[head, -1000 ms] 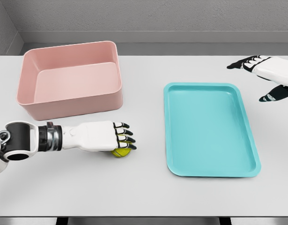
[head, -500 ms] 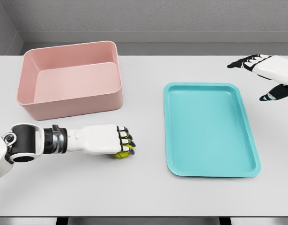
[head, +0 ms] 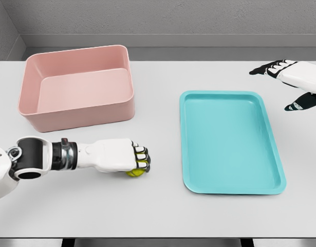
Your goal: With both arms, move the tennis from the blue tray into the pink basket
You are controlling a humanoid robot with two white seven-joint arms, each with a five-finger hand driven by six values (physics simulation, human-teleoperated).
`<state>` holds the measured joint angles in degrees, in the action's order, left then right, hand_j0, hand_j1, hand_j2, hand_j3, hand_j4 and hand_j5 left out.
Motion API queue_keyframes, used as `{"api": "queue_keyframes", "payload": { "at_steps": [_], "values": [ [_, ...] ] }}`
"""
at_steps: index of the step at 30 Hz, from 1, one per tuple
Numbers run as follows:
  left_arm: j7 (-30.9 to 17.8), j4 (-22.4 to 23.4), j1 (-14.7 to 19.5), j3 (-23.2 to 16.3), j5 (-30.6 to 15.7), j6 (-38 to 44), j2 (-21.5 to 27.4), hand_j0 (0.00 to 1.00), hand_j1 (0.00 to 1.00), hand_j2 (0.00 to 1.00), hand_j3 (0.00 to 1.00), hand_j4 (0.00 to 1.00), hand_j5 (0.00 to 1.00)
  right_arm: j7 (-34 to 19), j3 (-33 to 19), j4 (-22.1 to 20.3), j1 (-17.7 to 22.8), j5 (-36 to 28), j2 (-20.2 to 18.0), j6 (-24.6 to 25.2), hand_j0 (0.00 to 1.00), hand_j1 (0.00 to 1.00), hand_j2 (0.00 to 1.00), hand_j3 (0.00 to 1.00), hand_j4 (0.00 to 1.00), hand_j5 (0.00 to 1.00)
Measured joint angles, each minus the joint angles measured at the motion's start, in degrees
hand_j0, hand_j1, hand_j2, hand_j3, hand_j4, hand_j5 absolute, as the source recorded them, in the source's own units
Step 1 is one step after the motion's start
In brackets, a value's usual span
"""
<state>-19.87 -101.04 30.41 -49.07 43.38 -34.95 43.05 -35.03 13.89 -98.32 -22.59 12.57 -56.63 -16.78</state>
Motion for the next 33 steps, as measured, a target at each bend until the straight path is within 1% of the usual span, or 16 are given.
{"api": "queue_keyframes", "payload": {
  "at_steps": [5, 9, 14, 17, 18, 21, 27, 30, 32, 33],
  "values": [
    [-0.14, 0.05, 1.23, 0.09, -2.39, -0.11, 0.56, 0.0, 0.0, 0.0, 0.0, 0.0, 0.0, 0.0, 0.0, 0.03, 0.18, 0.0, -0.07, 0.0, 1.0, 1.0, 1.0, 1.0, 1.0, 1.0],
    [-0.16, 0.06, 1.93, 0.27, -5.51, -0.13, 1.64, 0.0, 0.0, 0.0, 0.0, 0.0, 0.0, 0.0, 0.0, 0.01, 0.35, 0.0, -0.12, 0.0, 1.0, 1.0, 1.0, 1.0, 1.0, 1.0],
    [-0.03, 0.06, 5.36, 0.89, -12.21, -0.12, 2.83, 0.0, 0.0, 0.0, 0.0, 0.0, 0.0, 0.0, 0.0, 0.08, 0.09, -0.01, -0.07, 0.0, 1.0, 1.0, 1.0, 1.0, 1.0, 1.0],
    [0.04, 0.15, 6.5, 2.03, -16.58, -0.13, 3.61, 0.0, 0.0, 0.0, 0.0, 0.0, 0.0, 0.0, 0.0, 0.54, -0.09, -0.02, 0.12, 0.0, 1.0, 1.0, 1.0, 1.0, 1.0, 1.0],
    [0.06, 0.61, 7.73, 2.44, -17.89, -0.1, 3.73, 0.0, 0.0, 0.0, 0.0, 0.0, 0.0, 0.0, 0.0, 0.77, -0.17, -0.01, 0.15, 0.01, 1.0, 1.0, 1.0, 1.0, 1.0, 1.0],
    [0.09, 3.28, 10.19, 3.21, -20.34, -0.1, 3.73, 0.0, 0.0, 0.0, 0.0, 0.0, 0.0, 0.0, 0.0, 1.18, -0.18, 0.0, 0.26, 0.01, 1.0, 1.0, 1.0, 1.0, 1.0, 1.0],
    [0.08, 9.12, 14.85, 3.92, -22.93, -0.12, 3.35, 0.01, 0.01, 0.01, 0.01, 0.01, 0.01, 0.0, 0.0, 1.69, -0.26, 0.0, 0.57, 0.01, 1.0, 1.0, 1.0, 1.0, 1.0, 1.0],
    [0.06, 12.97, 15.64, 4.86, -23.4, -0.16, 3.12, 0.01, 0.01, 0.01, 0.01, 0.01, 0.01, 0.0, 0.0, 1.84, -0.26, 0.0, 0.57, 0.0, 1.0, 1.0, 1.0, 1.0, 1.0, 1.0],
    [0.05, 16.47, 17.31, 5.84, -23.49, -0.13, 2.31, 0.01, 0.01, 0.01, 0.01, 0.01, 0.01, 0.0, 0.0, 1.88, -0.26, 0.0, 0.57, 0.0, 1.0, 1.0, 1.0, 1.0, 1.0, 1.0],
    [0.01, 18.47, 17.58, 6.16, -23.36, -0.16, 1.65, 0.01, 0.01, 0.01, 0.01, 0.01, 0.01, 0.0, 0.0, 1.89, -0.26, 0.0, 0.56, 0.0, 1.0, 1.0, 1.0, 1.0, 1.0, 1.0]
  ]
}}
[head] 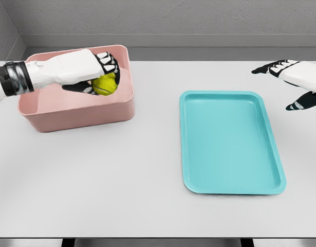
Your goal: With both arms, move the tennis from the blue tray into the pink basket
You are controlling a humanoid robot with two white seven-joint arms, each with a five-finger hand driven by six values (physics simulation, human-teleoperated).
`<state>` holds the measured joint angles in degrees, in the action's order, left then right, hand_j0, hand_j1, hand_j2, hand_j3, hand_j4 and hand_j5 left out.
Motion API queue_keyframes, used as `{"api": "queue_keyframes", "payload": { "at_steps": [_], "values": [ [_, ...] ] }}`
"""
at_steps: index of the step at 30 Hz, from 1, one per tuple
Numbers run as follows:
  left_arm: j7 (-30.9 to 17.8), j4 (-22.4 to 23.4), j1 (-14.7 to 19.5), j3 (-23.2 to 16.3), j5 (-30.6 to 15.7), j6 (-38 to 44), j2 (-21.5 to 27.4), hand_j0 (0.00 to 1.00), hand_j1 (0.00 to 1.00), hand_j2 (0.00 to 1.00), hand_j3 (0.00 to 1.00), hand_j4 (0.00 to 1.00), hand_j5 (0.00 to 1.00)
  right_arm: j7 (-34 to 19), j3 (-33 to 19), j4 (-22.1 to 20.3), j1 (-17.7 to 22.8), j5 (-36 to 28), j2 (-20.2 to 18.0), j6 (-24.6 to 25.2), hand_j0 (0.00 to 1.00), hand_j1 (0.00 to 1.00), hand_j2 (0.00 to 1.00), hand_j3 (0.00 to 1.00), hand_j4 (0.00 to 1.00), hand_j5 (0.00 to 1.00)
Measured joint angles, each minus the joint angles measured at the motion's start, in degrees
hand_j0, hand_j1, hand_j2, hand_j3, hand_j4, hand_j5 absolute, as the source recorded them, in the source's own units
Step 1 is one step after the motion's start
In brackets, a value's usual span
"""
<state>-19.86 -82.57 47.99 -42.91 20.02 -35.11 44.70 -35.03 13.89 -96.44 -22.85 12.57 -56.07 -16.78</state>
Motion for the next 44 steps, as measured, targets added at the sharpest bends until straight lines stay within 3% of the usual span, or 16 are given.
{"api": "queue_keyframes", "payload": {
  "at_steps": [8, 10, 13, 15, 22, 28, 30, 34, 44],
  "values": [
    [-0.27, 16.68, 2.73, 0.79, 3.74, -0.04, -6.77, 0.09, 0.09, 0.09, 0.09, 0.09, 0.09, 0.0, 0.0, 0.03, -0.09, 0.0, -0.01, 0.0, 1.0, 1.0, 1.0, 1.0, 1.0, 1.0],
    [-0.33, 19.4, 2.64, 0.76, 5.35, -0.06, -8.04, 0.34, 0.34, 0.34, 0.34, 0.34, 0.34, 0.0, 0.0, 0.03, 0.0, 0.0, 0.03, 0.0, 1.0, 1.0, 1.0, 1.0, 1.0, 1.0],
    [-0.38, 21.47, 2.55, 0.62, 7.18, -0.08, -8.91, 0.89, 0.89, 0.89, 0.89, 0.89, 0.89, 0.0, 0.0, 0.03, 0.0, 0.0, 0.03, 0.0, 1.0, 1.0, 1.0, 1.0, 1.0, 1.0],
    [-0.36, 22.08, 2.55, 0.58, 7.75, -0.05, -9.15, 1.0, 1.0, 1.0, 1.0, 1.0, 1.0, 0.0, 0.0, 0.03, 0.0, 0.0, 0.02, 0.0, 1.0, 1.0, 1.0, 1.0, 1.0, 1.0],
    [-0.02, 22.04, 3.61, 2.24, 6.05, -0.01, -8.66, 1.0, 1.0, 1.0, 1.0, 1.0, 1.0, 0.0, 0.0, 0.09, 0.0, 0.0, 0.02, 0.0, 1.0, 1.0, 1.0, 1.0, 1.0, 1.0],
    [0.07, 14.8, 1.94, 3.33, -2.16, 0.0, 1.22, 1.0, 1.0, 1.0, 1.0, 1.0, 1.0, 0.0, 0.0, 0.05, 0.0, 0.0, -0.02, 0.0, 1.0, 1.0, 1.0, 1.0, 1.0, 1.0],
    [0.0, 12.7, 0.53, 3.53, -3.1, -0.01, 4.57, 1.0, 1.0, 1.0, 1.0, 1.0, 1.0, 0.0, 0.0, 0.01, 0.0, 0.0, -0.02, 0.01, 1.0, 1.0, 1.0, 1.0, 1.0, 1.0],
    [-0.15, 7.82, -7.73, 7.4, -3.68, -0.03, 10.54, 1.0, 1.0, 1.0, 1.0, 1.0, 1.0, 0.0, 0.0, -0.02, 0.0, 0.01, -0.03, 0.0, 1.0, 1.0, 1.0, 1.0, 1.0, 1.0],
    [-0.2, 4.14, -8.96, 11.03, -4.04, 0.01, 14.12, 1.0, 1.0, 1.0, 1.0, 1.0, 1.0, 0.0, 0.0, 0.03, 0.0, 0.0, -0.19, 0.01, 1.0, 1.0, 1.0, 1.0, 1.0, 1.0]
  ]
}}
